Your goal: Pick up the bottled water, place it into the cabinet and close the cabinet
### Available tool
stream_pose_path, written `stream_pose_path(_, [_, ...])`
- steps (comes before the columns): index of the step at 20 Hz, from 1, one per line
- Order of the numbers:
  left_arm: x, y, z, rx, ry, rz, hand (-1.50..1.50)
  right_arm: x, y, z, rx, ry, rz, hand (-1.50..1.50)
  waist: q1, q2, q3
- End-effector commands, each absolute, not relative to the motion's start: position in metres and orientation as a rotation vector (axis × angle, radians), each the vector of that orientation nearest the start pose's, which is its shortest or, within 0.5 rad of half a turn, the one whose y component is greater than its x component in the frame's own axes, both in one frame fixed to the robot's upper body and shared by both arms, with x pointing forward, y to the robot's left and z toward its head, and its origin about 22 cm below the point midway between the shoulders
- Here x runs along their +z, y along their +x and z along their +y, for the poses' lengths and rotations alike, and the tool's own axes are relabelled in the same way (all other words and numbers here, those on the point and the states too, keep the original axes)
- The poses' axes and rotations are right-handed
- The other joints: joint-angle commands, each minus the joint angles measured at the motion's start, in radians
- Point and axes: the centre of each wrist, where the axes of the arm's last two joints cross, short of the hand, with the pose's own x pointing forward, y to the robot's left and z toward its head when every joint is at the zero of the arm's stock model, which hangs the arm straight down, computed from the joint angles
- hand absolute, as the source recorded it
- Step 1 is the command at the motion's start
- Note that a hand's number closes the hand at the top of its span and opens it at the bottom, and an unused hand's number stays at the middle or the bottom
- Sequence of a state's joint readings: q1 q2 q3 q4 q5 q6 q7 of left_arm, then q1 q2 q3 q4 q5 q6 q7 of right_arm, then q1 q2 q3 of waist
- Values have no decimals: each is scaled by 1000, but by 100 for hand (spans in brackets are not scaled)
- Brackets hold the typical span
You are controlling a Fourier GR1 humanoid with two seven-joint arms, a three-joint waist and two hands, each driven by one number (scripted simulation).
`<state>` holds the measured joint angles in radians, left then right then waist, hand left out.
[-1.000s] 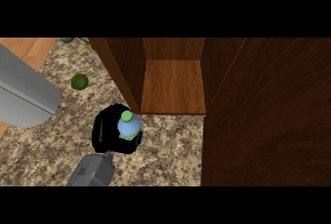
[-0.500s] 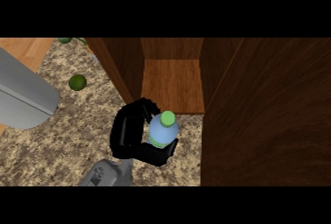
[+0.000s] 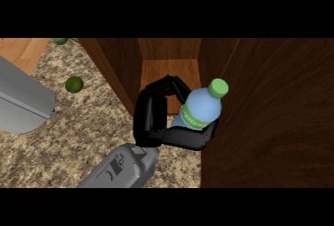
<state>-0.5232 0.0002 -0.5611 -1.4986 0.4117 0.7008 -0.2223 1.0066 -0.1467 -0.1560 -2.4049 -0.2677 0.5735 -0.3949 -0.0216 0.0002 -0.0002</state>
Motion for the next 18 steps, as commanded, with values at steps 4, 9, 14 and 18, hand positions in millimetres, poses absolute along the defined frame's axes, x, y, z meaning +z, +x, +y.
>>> stream_pose_path(4, [125,307,33,169,-192,-1933,150,135,14,-288,223,126,-1916,-150,3,-1,0])
stream_pose_path(9, [104,327,24,142,-128,-1902,150,138,19,-300,230,157,-1933,-150,-10,5,-1])
stream_pose_path(14, [112,351,25,91,-88,-1904,150,136,20,-301,228,150,-1914,-150,3,4,-1])
stream_pose_path(18, [88,349,25,60,-35,-1917,150,132,32,-307,223,148,-1927,-150,1,6,-1])
